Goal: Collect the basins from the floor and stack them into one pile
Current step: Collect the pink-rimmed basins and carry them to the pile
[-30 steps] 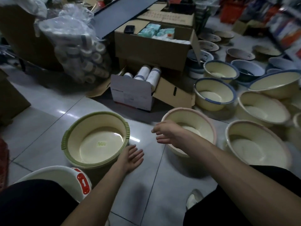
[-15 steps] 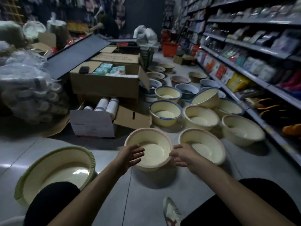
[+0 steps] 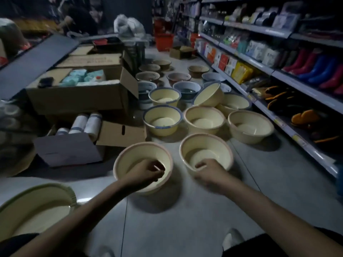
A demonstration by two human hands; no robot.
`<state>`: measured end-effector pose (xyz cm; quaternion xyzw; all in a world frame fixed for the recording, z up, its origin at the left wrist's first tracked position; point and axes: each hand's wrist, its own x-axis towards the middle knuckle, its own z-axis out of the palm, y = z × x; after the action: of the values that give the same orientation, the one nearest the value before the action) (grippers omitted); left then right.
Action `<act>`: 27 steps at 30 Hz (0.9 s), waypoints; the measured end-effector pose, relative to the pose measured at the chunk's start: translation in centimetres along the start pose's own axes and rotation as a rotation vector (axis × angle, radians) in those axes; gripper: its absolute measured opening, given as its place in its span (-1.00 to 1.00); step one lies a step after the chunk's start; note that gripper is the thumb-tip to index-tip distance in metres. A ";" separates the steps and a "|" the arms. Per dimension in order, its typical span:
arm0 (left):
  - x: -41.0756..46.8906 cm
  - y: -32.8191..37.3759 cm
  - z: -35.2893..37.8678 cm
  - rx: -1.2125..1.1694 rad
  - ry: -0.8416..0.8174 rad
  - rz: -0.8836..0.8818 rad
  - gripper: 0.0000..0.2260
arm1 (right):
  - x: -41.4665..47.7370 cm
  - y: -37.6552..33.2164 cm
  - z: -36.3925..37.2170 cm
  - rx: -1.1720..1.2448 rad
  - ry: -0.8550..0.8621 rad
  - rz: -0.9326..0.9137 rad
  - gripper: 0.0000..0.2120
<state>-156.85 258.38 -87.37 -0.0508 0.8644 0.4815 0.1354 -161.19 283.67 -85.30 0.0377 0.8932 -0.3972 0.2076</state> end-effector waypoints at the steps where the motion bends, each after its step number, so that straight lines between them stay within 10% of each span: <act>1: 0.7 -0.7 0.5 0.089 0.004 0.015 -0.94 | 0.0 -0.3 -0.4 -0.163 0.029 -0.069 -0.72; 5: 2.5 -3.6 3.0 0.419 -0.046 -0.024 -0.90 | 0.5 -1.0 -0.4 -0.766 -0.080 -0.170 -0.66; 27: 11.5 -6.3 -0.6 0.412 0.039 -0.069 -0.87 | 11.9 -3.8 4.1 -0.742 -0.197 -0.225 -0.59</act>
<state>-166.65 255.01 -95.47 -0.0608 0.9448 0.2888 0.1425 -171.49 276.93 -89.91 -0.1764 0.9503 -0.0695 0.2469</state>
